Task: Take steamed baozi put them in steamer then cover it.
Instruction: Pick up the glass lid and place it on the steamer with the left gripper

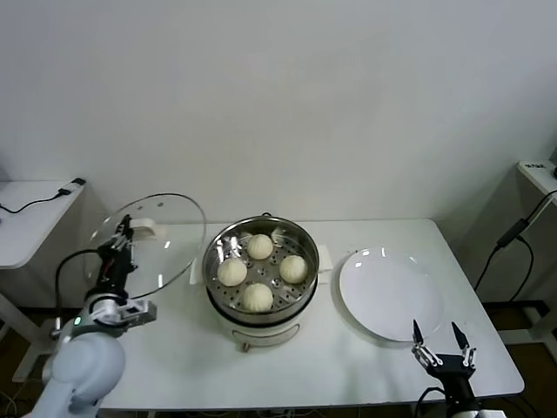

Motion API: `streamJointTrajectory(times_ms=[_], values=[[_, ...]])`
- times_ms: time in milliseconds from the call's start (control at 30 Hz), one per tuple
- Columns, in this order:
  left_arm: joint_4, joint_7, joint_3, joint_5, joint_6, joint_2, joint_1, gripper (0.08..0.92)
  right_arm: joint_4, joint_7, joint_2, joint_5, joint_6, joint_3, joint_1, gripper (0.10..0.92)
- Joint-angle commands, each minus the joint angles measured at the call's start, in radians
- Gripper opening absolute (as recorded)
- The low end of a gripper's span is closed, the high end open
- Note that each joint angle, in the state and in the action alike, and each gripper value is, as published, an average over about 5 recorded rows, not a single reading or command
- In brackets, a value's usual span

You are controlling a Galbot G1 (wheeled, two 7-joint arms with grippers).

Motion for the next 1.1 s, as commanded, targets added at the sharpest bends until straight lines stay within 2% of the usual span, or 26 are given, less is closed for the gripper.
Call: streamJointTrajectory(times_ms=[33,267,567,700,1100], values=[[-0.079,0.182,0.382,0.205,0.23,-0.101,-0.198,0.139,0.006,0.0,0.004,-0.029,-0.002,0.009,0.006,0.823],[0.031,0.221,0.557,0.424,0.246,-0.286,-0.254,0.139,-0.001,0.002,0.005,-0.027,0.016,0.013,0.007,0.823],[0.136,0.217,0.625,0.55,0.269,-0.401,-0.272,0.139,-0.02,0.005,0.011,-0.027,0.038,0.02,-0.001,0.823],[0.171,0.217,0.625,0.585,0.276,-0.428,-0.266,0.139,-0.024,0.007,0.014,-0.026,0.046,0.025,-0.008,0.823],[0.224,0.209,0.606,0.65,0.282,-0.443,-0.236,0.139,-0.021,0.012,0.028,-0.033,0.057,0.024,-0.015,0.823]])
